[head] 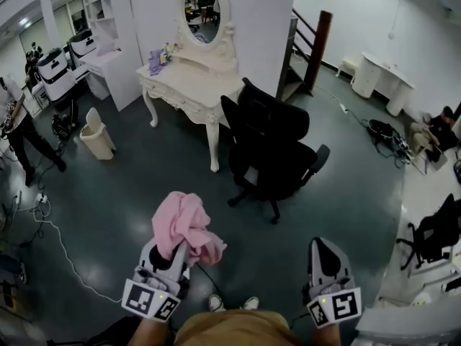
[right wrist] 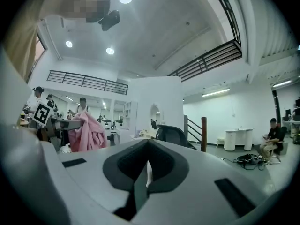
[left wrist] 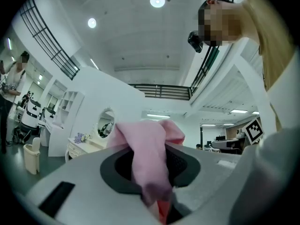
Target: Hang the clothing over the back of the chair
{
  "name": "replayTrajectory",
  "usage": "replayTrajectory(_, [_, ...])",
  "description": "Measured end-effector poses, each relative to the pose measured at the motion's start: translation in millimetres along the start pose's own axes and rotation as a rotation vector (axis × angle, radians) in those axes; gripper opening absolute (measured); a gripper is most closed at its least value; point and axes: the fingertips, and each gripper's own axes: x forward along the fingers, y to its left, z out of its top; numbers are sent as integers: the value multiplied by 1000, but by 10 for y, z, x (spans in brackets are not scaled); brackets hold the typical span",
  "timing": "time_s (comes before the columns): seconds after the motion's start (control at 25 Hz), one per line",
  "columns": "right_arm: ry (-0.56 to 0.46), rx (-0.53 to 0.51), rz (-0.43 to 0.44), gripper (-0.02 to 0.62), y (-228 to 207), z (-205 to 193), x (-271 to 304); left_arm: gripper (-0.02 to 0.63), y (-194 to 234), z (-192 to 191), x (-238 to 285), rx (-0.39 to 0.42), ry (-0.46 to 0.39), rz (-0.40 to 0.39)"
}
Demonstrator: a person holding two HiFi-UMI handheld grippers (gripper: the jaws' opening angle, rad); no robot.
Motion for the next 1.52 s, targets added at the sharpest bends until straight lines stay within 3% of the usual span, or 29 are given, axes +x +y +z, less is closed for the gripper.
replayTrajectory(0.2, [-4, 70, 28, 3, -26, -15, -62, 100, -65, 5, -19, 1, 3, -10])
replayTrajectory(0.56, [55, 17, -3, 3, 186, -247, -78, 100, 151, -235, -191, -18, 35, -11])
replayTrajectory(0.8, [102, 37, -22, 3, 150, -488, 70, 100, 228, -438, -42, -44, 72, -38])
replayTrajectory(1.12, [69, 55, -3, 3, -608, -532, 894, 100, 348, -594, 1064, -8, 91, -24])
replayTrajectory(1.52, [38, 54, 116, 4, -2052, -404, 2270, 100, 448, -538, 2792, 44, 43, 112])
